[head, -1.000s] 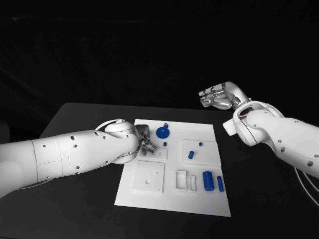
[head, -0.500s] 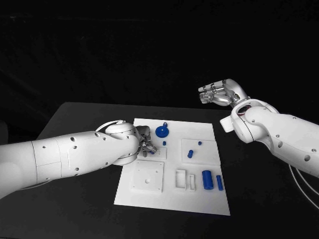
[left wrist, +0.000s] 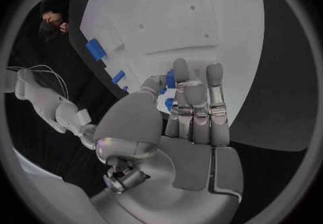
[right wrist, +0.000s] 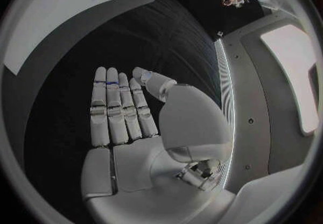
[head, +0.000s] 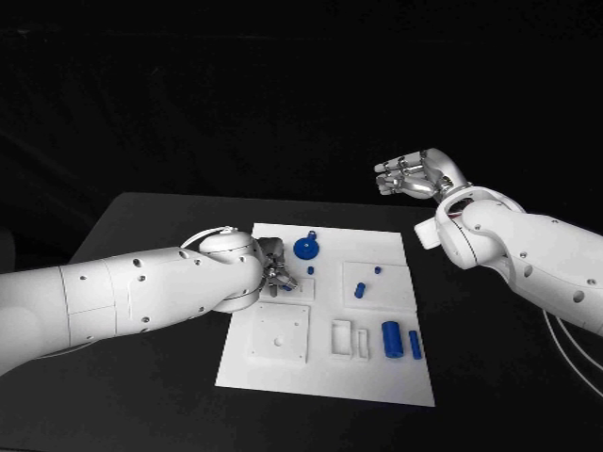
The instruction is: Assemble the parts on the task board
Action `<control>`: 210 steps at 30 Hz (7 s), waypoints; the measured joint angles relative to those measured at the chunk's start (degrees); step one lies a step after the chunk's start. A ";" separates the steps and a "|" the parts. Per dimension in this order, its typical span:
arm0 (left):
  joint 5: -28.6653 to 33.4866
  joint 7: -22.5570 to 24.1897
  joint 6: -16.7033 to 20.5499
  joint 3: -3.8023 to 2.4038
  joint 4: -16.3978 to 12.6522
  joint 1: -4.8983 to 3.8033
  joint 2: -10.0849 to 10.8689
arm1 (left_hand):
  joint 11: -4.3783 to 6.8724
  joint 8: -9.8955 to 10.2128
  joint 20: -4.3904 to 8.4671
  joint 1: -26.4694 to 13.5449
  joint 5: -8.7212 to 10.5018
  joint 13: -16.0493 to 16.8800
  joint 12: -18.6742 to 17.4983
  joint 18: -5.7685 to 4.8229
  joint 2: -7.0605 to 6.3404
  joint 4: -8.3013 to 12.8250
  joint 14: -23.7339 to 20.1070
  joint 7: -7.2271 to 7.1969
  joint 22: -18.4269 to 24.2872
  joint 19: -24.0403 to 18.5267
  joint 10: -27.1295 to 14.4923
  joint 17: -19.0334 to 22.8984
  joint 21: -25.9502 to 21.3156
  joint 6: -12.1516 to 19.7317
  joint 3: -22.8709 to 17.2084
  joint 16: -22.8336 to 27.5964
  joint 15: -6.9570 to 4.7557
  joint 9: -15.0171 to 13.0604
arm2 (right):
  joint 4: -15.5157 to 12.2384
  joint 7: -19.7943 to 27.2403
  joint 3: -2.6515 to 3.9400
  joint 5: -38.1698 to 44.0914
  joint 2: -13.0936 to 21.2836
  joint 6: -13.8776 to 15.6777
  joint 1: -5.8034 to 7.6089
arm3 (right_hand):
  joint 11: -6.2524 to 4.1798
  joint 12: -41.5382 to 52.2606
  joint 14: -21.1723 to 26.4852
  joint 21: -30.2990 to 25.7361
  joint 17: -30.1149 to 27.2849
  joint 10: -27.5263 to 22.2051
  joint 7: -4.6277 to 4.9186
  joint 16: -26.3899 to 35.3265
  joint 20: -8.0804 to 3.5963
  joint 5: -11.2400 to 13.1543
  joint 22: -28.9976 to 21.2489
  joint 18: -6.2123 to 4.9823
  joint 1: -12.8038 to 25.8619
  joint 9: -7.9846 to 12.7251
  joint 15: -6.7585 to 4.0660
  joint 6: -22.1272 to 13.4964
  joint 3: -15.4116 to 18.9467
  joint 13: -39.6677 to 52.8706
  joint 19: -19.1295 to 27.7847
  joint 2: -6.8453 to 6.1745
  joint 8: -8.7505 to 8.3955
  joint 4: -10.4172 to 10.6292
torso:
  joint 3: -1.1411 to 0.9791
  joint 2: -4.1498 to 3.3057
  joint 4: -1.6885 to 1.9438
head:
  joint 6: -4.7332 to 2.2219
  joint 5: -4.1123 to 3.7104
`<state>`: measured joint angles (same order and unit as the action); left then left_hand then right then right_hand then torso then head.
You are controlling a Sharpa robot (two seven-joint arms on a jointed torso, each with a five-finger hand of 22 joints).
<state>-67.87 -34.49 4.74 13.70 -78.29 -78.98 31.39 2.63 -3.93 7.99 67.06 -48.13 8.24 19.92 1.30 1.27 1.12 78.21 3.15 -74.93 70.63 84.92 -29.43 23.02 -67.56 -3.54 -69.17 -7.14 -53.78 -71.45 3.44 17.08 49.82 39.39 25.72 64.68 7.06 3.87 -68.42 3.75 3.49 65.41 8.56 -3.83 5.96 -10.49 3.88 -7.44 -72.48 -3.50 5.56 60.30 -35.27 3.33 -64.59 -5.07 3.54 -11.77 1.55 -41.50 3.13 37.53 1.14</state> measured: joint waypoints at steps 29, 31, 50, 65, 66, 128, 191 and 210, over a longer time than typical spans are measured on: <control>-0.04 -0.06 -1.72 -0.25 1.09 -0.07 -0.73 | 0.18 -1.01 0.40 0.11 4.46 0.44 1.89 0.00 0.63 1.03 0.65 0.09 0.01 0.84 0.23 -1.11 -0.30 -0.53 -0.42 0.22 -0.22 6.41 | 0.37 -0.03 -0.02 -0.11 -0.31 -0.48 0.01 | 0.20 0.03 0.37 0.00 0.03 -0.20 0.12 -0.03 -0.01 -2.00 0.00 0.02 0.23 -0.01 0.36 -0.15 0.00 0.01 0.00 -0.23 0.00 0.00 | 0.04 0.01 -0.02 | 0.34 -0.01; -0.04 -0.05 -1.77 -0.26 1.15 -0.07 -0.76 | 0.17 -1.21 0.40 0.18 4.71 0.44 1.89 0.00 0.71 1.03 0.83 0.08 0.01 0.84 0.23 -1.12 -0.30 -0.54 -0.43 0.22 -0.23 6.48 | 0.42 -0.03 -0.02 -0.11 -0.36 -0.52 0.00 | 0.20 0.03 0.37 0.00 0.03 -0.20 0.12 -0.03 -0.01 -2.00 0.00 0.02 0.23 -0.01 0.37 -0.15 0.00 0.01 0.00 -0.23 0.00 0.00 | 0.01 0.01 -0.01 | 0.34 -0.04; -0.09 0.02 -2.62 -0.42 1.57 -0.12 -1.10 | 0.17 -1.83 0.40 1.07 4.89 1.01 3.11 0.00 0.74 1.04 0.94 0.01 0.02 0.84 0.23 -1.85 -0.30 -0.60 -0.42 0.22 -0.12 5.44 | 0.90 -0.01 -0.04 -0.11 -0.70 -0.97 -0.02 | 0.20 0.03 0.37 0.00 0.03 -0.20 0.11 -0.03 -0.01 -2.21 0.00 0.02 0.45 -0.01 0.37 -0.14 0.00 0.02 0.00 -0.45 0.00 0.00 | 0.01 0.01 -0.03 | 0.65 -0.24; -0.31 -0.04 -3.45 -0.48 1.51 -0.13 -1.10 | 0.17 -2.01 0.40 1.06 4.62 1.06 3.52 0.00 0.75 1.04 0.95 0.01 0.03 0.84 0.23 -2.69 -0.30 -0.59 -0.42 -0.01 -0.07 5.43 | 0.93 0.03 -0.05 -0.11 -0.76 -1.14 -0.03 | 0.20 0.03 0.36 0.00 0.03 -0.20 0.10 -0.03 -0.01 -2.21 0.00 0.02 0.45 -0.01 0.36 -0.13 0.00 0.02 0.00 -0.45 0.00 0.00 | 0.03 0.07 0.04 | 0.80 -0.31; -0.33 -0.05 -3.47 -0.48 1.48 -0.13 -1.10 | 0.17 -2.01 0.40 1.06 4.61 1.06 3.68 0.00 0.75 1.04 0.96 0.00 0.03 0.83 0.23 -2.80 -0.30 -0.59 -0.42 -0.01 -0.08 5.43 | 0.93 0.03 -0.05 -0.11 -0.77 -1.15 -0.03 | 0.20 0.03 0.36 0.00 0.03 -0.20 0.10 -0.03 -0.01 -2.21 0.00 0.02 0.45 -0.01 0.36 -0.13 0.00 0.02 0.00 -0.45 0.00 0.00 | 0.04 0.07 0.05 | 0.81 -0.32; 0.06 -0.13 -4.95 -0.38 3.49 -0.07 -2.37 | 0.18 -1.23 0.40 2.52 15.91 1.53 3.95 -0.88 -1.35 -8.79 1.30 -3.05 0.01 2.06 0.23 -2.72 -2.34 -3.89 4.35 1.06 -0.11 8.65 | 1.39 0.14 -0.07 -0.11 -1.21 -1.60 -0.23 | 0.41 0.03 0.56 -0.01 0.05 -0.41 0.27 0.17 0.20 -2.16 0.00 0.04 0.45 -0.01 0.56 -0.30 0.16 0.03 0.21 -0.45 0.00 0.16 | 0.01 0.03 0.03 | 1.18 -0.57; 1.03 0.19 -4.57 -1.33 3.99 0.28 -2.16 | 1.46 -1.45 0.41 0.47 24.47 2.20 3.94 -0.88 -1.57 -15.30 1.42 -5.11 -0.01 2.46 -1.08 -2.60 -2.84 -6.76 10.02 1.06 -0.42 8.39 | 1.56 0.19 -0.08 -0.11 -1.23 -1.63 -0.60 | 0.41 0.03 0.95 -0.01 0.05 -0.41 0.25 0.17 0.40 -2.16 -0.05 0.04 0.45 -0.02 0.95 -0.28 0.16 0.03 0.41 -0.45 0.00 0.16 | 0.01 0.04 0.03 | 1.05 -0.73; 1.35 0.29 -4.72 -1.36 4.49 0.28 -2.16 | 1.46 -1.45 0.41 -1.42 31.56 2.30 3.94 -0.88 -2.25 -14.94 1.42 -4.89 0.00 2.46 -1.08 -2.61 -2.84 -6.98 9.24 1.06 -0.42 8.23 | 1.55 0.21 -0.08 -0.11 -1.17 -1.64 -0.67 | 0.41 0.03 0.99 -0.01 0.05 -0.41 0.25 0.17 0.40 -2.16 -0.05 0.04 0.45 -0.02 0.99 -0.28 0.16 0.03 0.41 -0.45 0.00 0.16 | 0.01 0.04 0.01 | 0.98 -0.74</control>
<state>-66.51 -34.21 0.02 12.34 -73.80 -78.71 29.23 4.09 -5.38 8.40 65.65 -16.57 10.54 23.86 0.42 -0.98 -13.82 79.63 -1.74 -74.93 73.09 83.84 -32.03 20.18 -74.53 5.70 -68.11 -7.56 -45.55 -69.90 3.65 17.00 49.71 38.21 24.09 64.00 7.47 3.90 -67.43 3.74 3.54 65.01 8.81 -3.67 6.35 -12.65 3.83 -7.40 -72.03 -3.52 6.55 60.02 -35.12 3.37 -64.18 -5.52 3.54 -11.62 1.56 -41.46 3.14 38.51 0.40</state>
